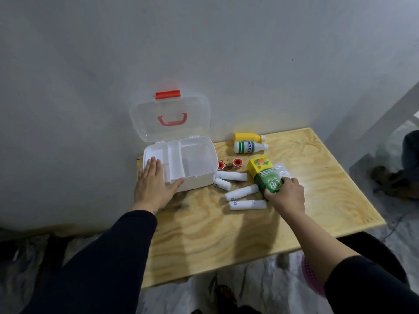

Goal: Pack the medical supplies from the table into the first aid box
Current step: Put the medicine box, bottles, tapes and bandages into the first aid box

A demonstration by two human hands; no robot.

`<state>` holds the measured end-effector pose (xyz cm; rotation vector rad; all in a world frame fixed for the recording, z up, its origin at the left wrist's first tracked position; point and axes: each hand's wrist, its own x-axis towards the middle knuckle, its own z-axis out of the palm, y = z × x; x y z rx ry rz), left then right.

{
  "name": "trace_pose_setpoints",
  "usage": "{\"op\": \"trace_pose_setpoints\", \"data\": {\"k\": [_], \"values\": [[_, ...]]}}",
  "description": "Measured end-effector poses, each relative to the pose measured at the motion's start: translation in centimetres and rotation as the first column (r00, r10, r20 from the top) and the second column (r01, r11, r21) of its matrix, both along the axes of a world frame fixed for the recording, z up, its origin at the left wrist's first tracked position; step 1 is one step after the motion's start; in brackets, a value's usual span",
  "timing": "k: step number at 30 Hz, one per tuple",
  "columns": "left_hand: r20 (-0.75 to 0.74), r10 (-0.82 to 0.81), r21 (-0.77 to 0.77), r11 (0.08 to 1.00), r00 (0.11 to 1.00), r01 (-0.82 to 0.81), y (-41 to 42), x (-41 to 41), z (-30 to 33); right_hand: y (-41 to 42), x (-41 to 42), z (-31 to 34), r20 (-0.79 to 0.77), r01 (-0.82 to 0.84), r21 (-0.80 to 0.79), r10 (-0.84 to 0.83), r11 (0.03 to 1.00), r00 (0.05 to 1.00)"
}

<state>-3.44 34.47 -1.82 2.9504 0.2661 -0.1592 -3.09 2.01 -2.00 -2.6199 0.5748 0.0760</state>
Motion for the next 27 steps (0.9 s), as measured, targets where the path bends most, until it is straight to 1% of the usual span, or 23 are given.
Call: {"op": "trace_pose_setpoints", "data": {"k": [2,3,5,8,10,13,15,20,24,27], "values": [[-0.001,-0.005,0.001,1.000,1.000,0.005,0.1,0.0,0.0,0.4,0.6,1.3,0.062,-0.035,0.027,0.033,0.999,0.998],[-0.002,-0.005,0.001,1.000,1.000,0.005,0.2,0.0,0.0,0.9,1.1,2.0,0.099,-0.079,0.030,0.076,0.996,0.992],[-0.012,-0.013,0.013,1.000,1.000,0.013,0.2,0.0,-0.1,2.1,2.1,3.7,0.163,-0.200,0.011,0.196,0.980,0.967],[-0.001,-0.019,0.043,0.999,1.000,0.019,0.3,0.1,-0.2,4.6,3.8,6.2,0.221,-0.396,-0.090,0.406,0.914,0.887],[0.004,-0.024,0.053,0.998,1.000,0.023,0.4,0.1,-0.2,6.6,4.8,7.6,0.205,-0.489,-0.184,0.520,0.853,0.829],[0.004,-0.023,0.028,0.999,1.000,0.023,0.4,0.2,0.0,9.6,6.6,9.1,0.114,-0.590,-0.318,0.648,0.742,0.753],[0.013,-0.004,-0.004,1.000,1.000,0.004,0.3,0.4,0.0,11.4,7.7,9.5,0.056,-0.623,-0.358,0.682,0.696,0.729],[0.051,0.030,-0.057,0.998,0.998,-0.027,0.2,0.4,-0.1,15.4,9.4,9.0,-0.083,-0.651,-0.427,0.690,0.628,0.719],[0.074,0.028,-0.058,0.998,0.997,-0.023,0.5,0.3,-0.1,16.7,10.1,8.8,-0.117,-0.653,-0.452,0.685,0.608,0.719],[0.073,0.011,-0.058,0.998,0.997,-0.007,0.8,0.3,0.0,17.0,11.0,9.1,-0.154,-0.668,-0.472,0.692,0.576,0.705]]}}
